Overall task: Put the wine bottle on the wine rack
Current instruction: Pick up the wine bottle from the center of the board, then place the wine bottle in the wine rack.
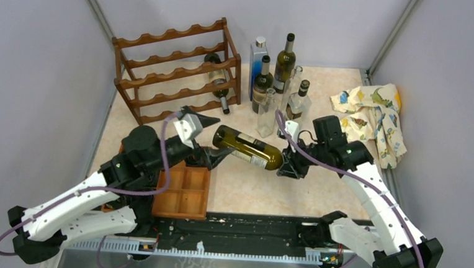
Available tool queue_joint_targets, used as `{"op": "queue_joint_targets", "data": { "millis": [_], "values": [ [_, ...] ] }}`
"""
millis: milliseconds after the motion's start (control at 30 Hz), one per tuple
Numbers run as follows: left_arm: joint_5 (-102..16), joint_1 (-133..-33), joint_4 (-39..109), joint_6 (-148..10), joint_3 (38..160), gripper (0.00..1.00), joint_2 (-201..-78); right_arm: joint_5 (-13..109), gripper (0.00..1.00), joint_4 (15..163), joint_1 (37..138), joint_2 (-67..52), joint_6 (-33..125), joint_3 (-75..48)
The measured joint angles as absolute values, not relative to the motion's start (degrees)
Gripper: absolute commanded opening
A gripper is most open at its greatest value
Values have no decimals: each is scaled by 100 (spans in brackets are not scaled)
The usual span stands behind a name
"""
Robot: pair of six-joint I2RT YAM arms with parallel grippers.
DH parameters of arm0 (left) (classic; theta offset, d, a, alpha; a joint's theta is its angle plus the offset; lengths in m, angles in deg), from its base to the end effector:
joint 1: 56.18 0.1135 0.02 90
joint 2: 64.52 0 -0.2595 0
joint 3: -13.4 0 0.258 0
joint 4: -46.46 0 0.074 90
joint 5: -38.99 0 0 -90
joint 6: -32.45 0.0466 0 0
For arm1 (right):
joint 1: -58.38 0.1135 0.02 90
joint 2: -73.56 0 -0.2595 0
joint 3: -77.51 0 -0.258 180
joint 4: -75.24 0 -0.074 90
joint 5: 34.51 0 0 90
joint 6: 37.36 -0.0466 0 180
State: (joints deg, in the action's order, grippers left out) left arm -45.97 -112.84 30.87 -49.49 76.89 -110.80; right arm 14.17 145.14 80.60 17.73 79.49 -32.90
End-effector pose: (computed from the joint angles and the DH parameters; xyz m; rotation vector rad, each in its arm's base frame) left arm 0.1106 -0.1756 0.3808 0.9108 1.3031 -0.7360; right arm 0.1602 0.0987 0.2991 -1.2435 2.0629 0.8722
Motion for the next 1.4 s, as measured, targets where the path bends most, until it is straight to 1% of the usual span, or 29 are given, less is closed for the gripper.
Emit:
{"op": "queue_joint_targets", "data": {
  "millis": [167, 333, 467, 633, 867, 1000, 1200, 1400],
  "values": [
    [-5655, -11284, 2983, -5793, 8176, 99, -10859, 2036, 0, 13548, 8595, 2004, 7630, -3712],
    [-6667, -11284, 3129, -6141, 8349, 99, -10582, 2903, 0, 12706, 9349, 1991, 7353, -3928],
    [-7157, -11282, 3426, -6082, 8347, 99, -10411, 3714, 0, 11976, 10169, 1642, 7187, -3987],
    [-7519, -11284, 3203, -5837, 8454, 99, -10479, 4499, 0, 11172, 10705, 892, 6920, -4002],
    [-7987, -11284, 2685, -5424, 8535, 99, -10510, 5467, 0, 10031, 10851, -2, 6231, -4068],
    [-8232, -11284, 2615, -5118, 8714, 99, -10636, 5679, 0, 9574, 10906, -426, 5803, -4048],
    [-8608, -11282, 2766, -4549, 8919, 99, -11006, 5764, 0, 9281, 10962, -1171, 5091, -3884],
    [-8785, -11251, 2771, -4230, 9016, 99, -11421, 6020, 0, 9279, 10965, -2107, 4559, -3268]
  ]
}}
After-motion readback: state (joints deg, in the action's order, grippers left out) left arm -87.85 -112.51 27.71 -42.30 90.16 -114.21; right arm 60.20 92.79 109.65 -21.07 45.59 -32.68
